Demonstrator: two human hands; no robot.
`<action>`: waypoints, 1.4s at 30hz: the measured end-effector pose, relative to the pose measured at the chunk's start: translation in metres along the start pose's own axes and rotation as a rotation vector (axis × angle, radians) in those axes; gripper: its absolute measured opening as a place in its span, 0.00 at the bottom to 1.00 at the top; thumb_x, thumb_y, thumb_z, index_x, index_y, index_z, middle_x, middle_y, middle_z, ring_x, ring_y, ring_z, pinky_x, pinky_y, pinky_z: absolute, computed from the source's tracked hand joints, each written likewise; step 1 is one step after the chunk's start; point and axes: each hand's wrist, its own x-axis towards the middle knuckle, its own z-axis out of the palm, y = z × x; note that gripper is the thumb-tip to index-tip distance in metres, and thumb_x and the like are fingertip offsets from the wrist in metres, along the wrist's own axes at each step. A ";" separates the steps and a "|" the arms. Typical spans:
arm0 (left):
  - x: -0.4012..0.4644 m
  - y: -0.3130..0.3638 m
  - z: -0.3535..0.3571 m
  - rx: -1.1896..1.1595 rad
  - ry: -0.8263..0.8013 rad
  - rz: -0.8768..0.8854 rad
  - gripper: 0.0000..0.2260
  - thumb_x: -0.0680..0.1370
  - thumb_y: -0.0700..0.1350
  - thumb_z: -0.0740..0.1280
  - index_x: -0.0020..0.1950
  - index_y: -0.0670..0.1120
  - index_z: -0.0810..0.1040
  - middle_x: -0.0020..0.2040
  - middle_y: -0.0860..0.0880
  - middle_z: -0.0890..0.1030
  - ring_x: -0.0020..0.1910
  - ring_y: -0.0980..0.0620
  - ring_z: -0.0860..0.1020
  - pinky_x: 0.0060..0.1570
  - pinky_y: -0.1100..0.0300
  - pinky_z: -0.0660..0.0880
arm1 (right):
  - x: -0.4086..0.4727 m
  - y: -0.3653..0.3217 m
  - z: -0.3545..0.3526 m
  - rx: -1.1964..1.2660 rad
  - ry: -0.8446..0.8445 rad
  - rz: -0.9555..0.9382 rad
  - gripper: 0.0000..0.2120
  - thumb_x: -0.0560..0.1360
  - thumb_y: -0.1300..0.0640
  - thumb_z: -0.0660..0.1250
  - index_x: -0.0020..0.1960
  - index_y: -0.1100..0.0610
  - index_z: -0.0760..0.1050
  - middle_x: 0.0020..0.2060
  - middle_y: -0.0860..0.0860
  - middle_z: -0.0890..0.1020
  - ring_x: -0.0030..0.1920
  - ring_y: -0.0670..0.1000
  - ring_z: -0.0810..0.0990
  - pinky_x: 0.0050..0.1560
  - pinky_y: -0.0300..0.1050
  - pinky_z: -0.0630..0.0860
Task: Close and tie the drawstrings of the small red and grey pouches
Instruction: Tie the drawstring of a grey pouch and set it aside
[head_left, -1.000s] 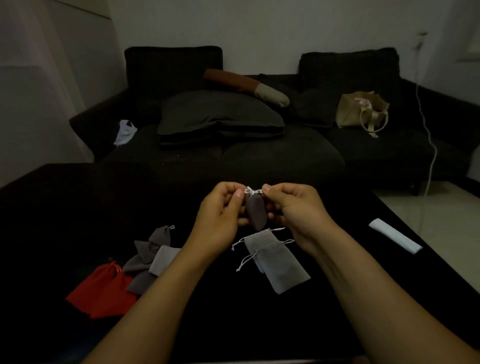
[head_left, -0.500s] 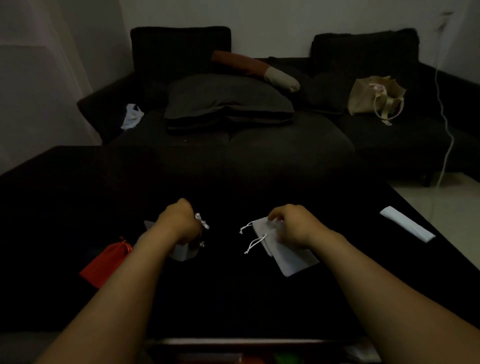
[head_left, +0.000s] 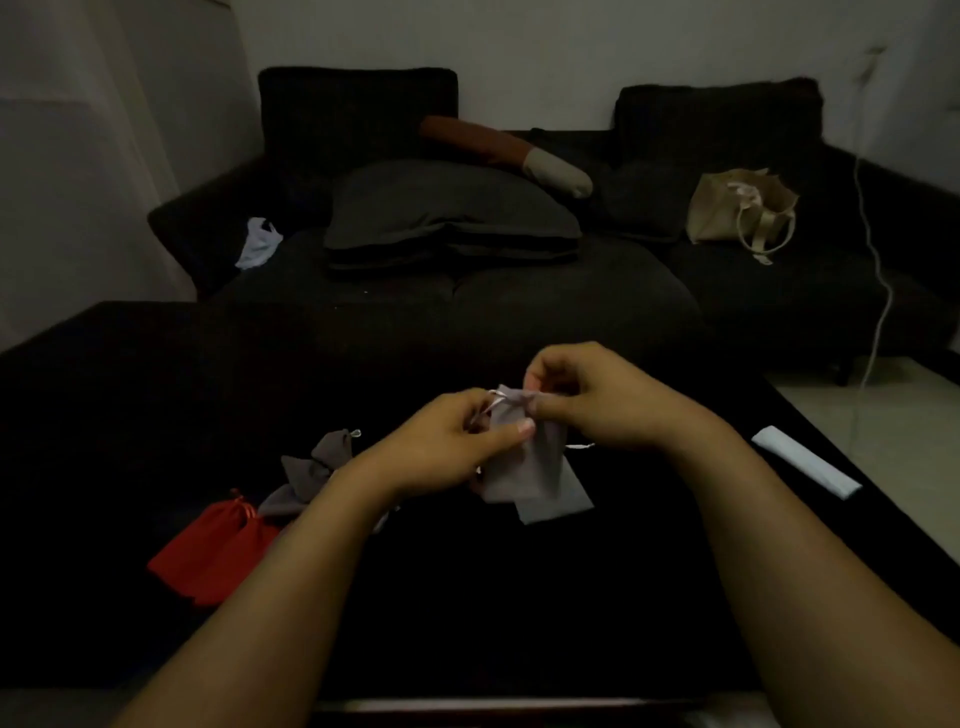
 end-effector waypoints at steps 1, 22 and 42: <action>-0.003 0.004 0.002 -0.050 -0.020 0.041 0.09 0.80 0.48 0.65 0.57 0.47 0.80 0.46 0.48 0.85 0.42 0.52 0.83 0.37 0.61 0.79 | -0.003 -0.006 -0.004 0.042 0.032 -0.018 0.03 0.75 0.59 0.71 0.48 0.53 0.80 0.42 0.51 0.84 0.43 0.48 0.83 0.43 0.44 0.81; 0.001 0.030 -0.002 -0.453 0.506 0.110 0.20 0.84 0.48 0.56 0.36 0.46 0.77 0.43 0.45 0.84 0.44 0.48 0.80 0.40 0.57 0.75 | -0.024 0.007 -0.023 0.644 0.300 0.085 0.16 0.81 0.52 0.63 0.37 0.58 0.76 0.31 0.49 0.79 0.32 0.46 0.76 0.32 0.37 0.72; 0.002 0.041 -0.004 -1.229 0.304 0.220 0.14 0.83 0.49 0.57 0.38 0.48 0.70 0.30 0.54 0.70 0.18 0.58 0.58 0.19 0.69 0.50 | -0.015 -0.003 -0.019 1.736 0.315 0.145 0.17 0.78 0.57 0.61 0.31 0.53 0.63 0.25 0.47 0.66 0.19 0.43 0.58 0.18 0.33 0.50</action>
